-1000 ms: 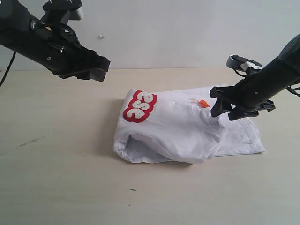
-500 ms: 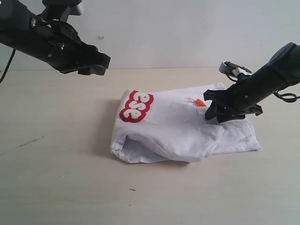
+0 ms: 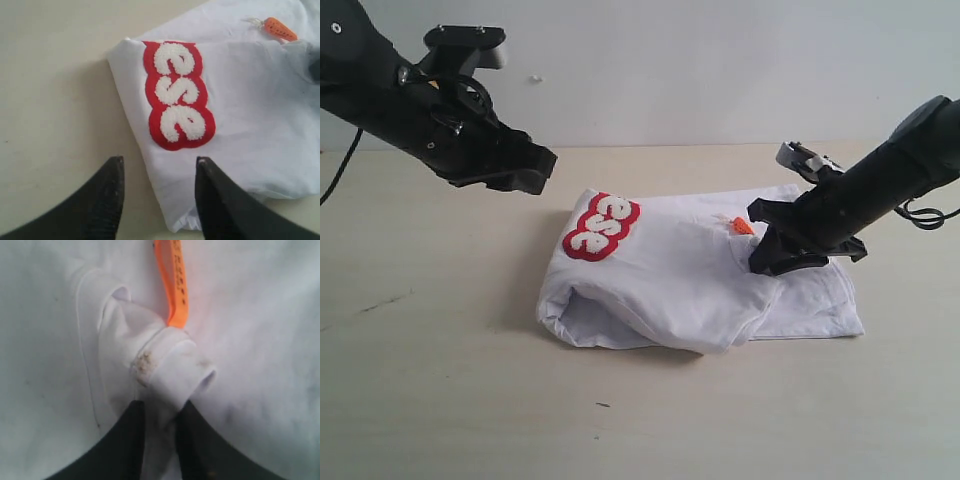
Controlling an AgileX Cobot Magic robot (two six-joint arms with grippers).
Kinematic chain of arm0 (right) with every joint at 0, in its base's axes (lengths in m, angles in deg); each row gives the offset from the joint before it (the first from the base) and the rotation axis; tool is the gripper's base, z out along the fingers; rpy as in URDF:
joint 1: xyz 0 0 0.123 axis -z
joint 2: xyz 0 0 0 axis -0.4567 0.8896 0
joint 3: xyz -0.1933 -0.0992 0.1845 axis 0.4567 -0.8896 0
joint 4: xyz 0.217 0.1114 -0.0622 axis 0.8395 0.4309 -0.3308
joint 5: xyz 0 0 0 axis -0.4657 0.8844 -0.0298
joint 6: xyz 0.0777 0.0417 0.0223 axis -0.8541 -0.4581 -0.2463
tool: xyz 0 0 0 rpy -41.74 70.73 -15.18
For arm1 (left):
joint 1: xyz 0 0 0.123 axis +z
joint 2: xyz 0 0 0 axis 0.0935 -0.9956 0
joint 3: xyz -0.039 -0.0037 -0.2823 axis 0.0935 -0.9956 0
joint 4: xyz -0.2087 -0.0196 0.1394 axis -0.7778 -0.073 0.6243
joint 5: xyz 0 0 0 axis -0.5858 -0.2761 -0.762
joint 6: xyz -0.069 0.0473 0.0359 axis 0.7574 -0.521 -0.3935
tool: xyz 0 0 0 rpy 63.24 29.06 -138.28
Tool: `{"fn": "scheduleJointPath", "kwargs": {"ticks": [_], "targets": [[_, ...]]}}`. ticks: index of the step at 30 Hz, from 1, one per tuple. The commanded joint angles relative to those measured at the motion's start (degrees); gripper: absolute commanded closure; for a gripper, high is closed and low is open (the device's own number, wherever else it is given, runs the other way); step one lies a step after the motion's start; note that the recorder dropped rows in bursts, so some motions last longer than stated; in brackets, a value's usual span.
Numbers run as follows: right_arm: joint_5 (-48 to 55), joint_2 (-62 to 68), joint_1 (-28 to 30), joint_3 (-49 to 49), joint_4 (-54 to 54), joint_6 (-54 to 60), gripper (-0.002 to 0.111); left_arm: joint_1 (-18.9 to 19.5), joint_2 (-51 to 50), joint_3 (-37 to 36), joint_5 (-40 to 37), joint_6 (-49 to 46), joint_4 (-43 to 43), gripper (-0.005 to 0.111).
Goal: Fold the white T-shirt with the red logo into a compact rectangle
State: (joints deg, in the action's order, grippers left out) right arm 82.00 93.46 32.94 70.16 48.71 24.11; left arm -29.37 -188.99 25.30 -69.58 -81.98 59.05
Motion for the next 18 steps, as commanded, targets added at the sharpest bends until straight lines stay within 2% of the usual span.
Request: {"fn": "scheduleJointPath", "kwargs": {"ticks": [1, 3, 6, 7, 14, 18], "targets": [[1.79, -0.02, -0.34, 0.57, 2.67, 2.81, 0.080, 0.05, -0.19, -0.03, -0.11, -0.11, 0.12, 0.062], [1.94, -0.02, -0.87, 0.70, 2.37, 3.08, 0.086, 0.05, -0.19, -0.03, -0.23, -0.11, 0.12, 0.062], [2.88, -0.02, -1.65, 0.70, 0.96, 5.65, 0.105, 0.05, -0.19, -0.03, -0.34, -0.11, 0.00, 0.062], [3.29, -0.02, -1.95, 0.70, 0.64, 5.93, 0.108, 0.05, -0.19, -0.03, -0.50, -0.11, -0.01, 0.062], [3.71, -2.58, -2.78, 1.83, 0.26, 6.51, 0.108, 0.05, -0.19, -0.03, -1.16, -0.11, -0.01, 0.062], [2.35, -6.97, -2.78, 3.40, -3.55, 5.08, 0.108, 0.05, -0.19, -0.03, -1.16, -0.11, -0.01, 0.062]]}}
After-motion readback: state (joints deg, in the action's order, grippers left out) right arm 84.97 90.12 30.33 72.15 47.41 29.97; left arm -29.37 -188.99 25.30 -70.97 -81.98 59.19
